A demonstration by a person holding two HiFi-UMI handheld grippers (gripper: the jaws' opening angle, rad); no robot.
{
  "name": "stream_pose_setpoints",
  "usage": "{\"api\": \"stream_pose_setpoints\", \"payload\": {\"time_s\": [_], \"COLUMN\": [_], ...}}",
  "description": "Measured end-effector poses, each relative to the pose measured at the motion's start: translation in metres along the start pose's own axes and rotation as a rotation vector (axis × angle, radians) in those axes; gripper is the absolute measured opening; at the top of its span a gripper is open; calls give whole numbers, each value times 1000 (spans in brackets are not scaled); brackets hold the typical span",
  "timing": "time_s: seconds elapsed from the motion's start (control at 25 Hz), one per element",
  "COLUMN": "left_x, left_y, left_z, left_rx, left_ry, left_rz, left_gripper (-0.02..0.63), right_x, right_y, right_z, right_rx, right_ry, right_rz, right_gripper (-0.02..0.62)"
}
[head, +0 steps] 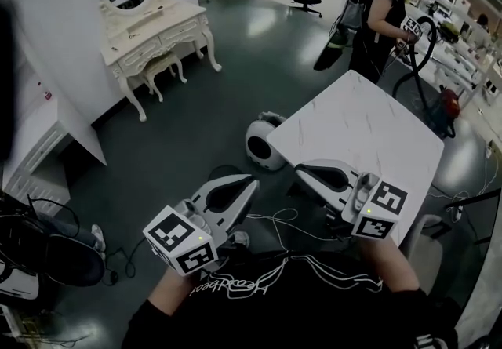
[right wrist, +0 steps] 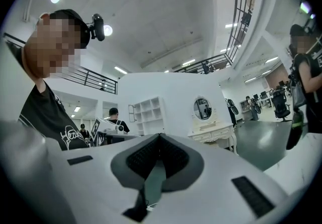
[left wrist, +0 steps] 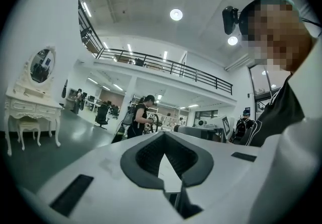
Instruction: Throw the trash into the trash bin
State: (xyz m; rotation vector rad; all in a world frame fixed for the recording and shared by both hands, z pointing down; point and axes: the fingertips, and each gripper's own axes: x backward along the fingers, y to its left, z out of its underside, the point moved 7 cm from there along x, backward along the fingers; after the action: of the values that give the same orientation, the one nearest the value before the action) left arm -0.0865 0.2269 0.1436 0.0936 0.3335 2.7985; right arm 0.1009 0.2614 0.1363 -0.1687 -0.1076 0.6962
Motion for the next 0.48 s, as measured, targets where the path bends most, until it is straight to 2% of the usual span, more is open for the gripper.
{"api": "stream_pose_setpoints", "payload": {"time_s": [0.48], "left_x": [-12], "left_y": [-12], "left_z": [6], "left_rx": [-3], "left_ry": [4], "left_rz": [21], "left_gripper": [5], "right_x": [16], "right_y": [2], "right_z": [6], "right_rx": [24], "right_ry": [1], "right_rz": [29], "right_gripper": [31]}}
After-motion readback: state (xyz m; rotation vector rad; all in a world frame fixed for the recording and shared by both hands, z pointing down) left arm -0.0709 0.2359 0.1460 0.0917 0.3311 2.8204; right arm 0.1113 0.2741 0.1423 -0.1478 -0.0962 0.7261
